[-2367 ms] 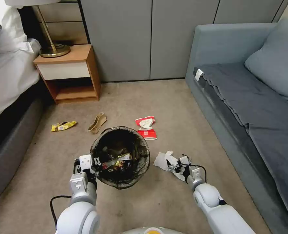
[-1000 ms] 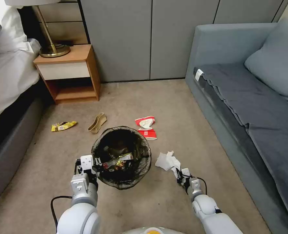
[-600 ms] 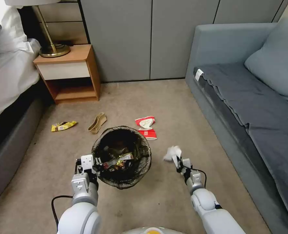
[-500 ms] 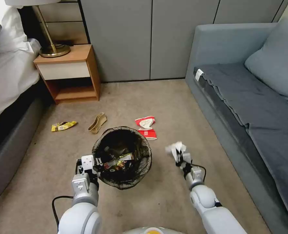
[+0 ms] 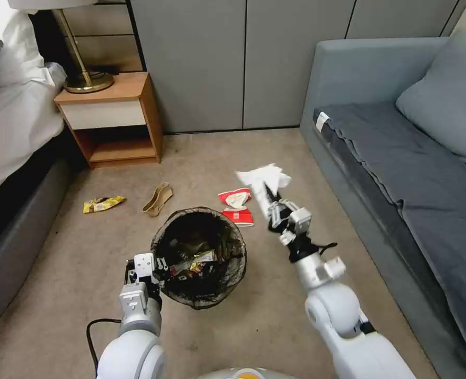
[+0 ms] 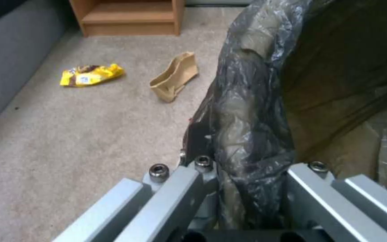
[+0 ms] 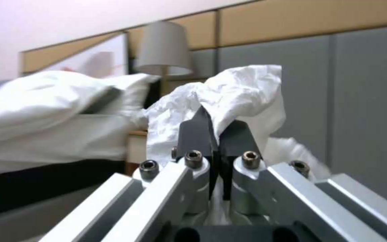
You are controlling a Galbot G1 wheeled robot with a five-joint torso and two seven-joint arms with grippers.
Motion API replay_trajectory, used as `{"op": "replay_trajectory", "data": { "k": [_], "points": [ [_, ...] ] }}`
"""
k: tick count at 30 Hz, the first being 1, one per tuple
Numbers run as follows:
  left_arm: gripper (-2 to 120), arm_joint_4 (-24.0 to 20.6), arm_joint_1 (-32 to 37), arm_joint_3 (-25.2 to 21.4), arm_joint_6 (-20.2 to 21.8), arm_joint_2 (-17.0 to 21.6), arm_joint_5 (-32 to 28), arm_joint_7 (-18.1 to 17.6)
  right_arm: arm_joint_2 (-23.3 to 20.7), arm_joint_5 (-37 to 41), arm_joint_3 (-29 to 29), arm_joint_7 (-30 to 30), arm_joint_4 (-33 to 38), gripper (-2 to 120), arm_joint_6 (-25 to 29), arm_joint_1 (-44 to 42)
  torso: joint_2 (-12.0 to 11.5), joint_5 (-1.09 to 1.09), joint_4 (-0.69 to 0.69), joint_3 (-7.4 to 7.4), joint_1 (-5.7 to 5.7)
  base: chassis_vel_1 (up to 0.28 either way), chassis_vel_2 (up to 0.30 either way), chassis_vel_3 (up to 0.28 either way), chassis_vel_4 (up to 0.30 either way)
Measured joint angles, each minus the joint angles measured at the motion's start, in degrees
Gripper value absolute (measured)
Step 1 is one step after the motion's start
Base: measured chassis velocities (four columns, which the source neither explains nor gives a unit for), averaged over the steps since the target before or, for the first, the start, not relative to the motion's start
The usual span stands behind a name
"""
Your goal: Pick up the trash bin, then pick up the garbage from the floor and place it into the trash bin.
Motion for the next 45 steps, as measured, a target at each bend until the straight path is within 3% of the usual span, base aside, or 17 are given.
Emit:
{"op": "replay_trajectory", "data": {
  "k": [5, 13, 18, 21, 31, 35, 41, 44, 45],
  "points": [
    [0, 0.22, -0.26, 0.41, 0.00, -0.21, 0.29, 0.00, -0.92, -2.73, -3.48, -0.62, -0.19, 0, 1.15, -1.99, 0.00, 0.00, 0.00, 0.00, 0.00, 0.000, 0.000, 0.000, 0.000],
    [0, 0.36, -0.25, 0.77, -0.12, -0.50, 0.76, 0.00, -0.28, -7.80, -10.49, -0.38, -8.03, 0, 3.98, -3.82, 0.00, 0.00, 0.01, 0.00, 0.00, 0.000, 0.000, 0.000, 0.000],
    [0, 0.20, -0.22, 0.54, -0.14, -0.36, 0.63, -0.01, 0.01, -8.19, -10.60, -0.18, -10.66, 0, 4.82, -3.85, 0.00, -0.07, 0.02, 0.00, 0.00, 0.000, 0.000, 0.000, 0.000],
    [0, -0.29, -0.09, 0.50, -0.15, -0.12, 0.48, -0.01, 0.59, -7.94, -9.88, 0.07, -13.00, 0, 5.25, -3.36, 0.00, 0.05, 0.00, 0.00, 0.00, 0.000, 0.000, 0.000, 0.000],
    [0, -0.81, 0.05, 0.74, -0.15, -0.07, 0.42, -0.01, 1.39, -7.53, -9.54, 1.54, -16.65, 0, 3.61, -1.19, 0.00, 0.01, 0.00, 0.00, 0.00, 0.000, 0.000, 0.000, 0.000],
    [0, -0.94, 0.21, 1.08, -0.13, -0.32, 0.63, -0.01, 1.61, -8.83, -9.82, 4.09, -17.75, 14, 0.19, 0.73, 0.00, 0.01, 0.01, 0.00, 0.00, 0.000, 0.000, 0.000, 0.000],
    [0, -1.12, 0.75, 1.86, -0.14, -0.51, 1.44, -0.03, -0.15, -2.64, -13.52, 15.01, -11.78, 38, -16.16, 2.62, 0.00, 0.00, 0.00, 0.00, 0.00, 0.000, 0.000, 0.000, 0.000],
    [0, -1.35, 0.91, 2.15, -0.14, -0.54, 1.75, -0.02, -0.68, -1.23, -14.43, 16.07, -11.09, 45, -19.61, 3.75, 0.00, 0.00, 0.01, 0.00, 0.00, 0.000, 0.000, 0.000, 0.000],
    [0, -1.48, 1.10, 2.37, -0.14, -0.55, 2.00, -0.02, -1.19, 0.04, -15.16, 16.56, -10.72, 53, -22.52, 4.58, 0.00, 0.00, 0.01, 0.00, 0.00, 0.000, 0.000, 0.000, 0.000]
  ]
}}
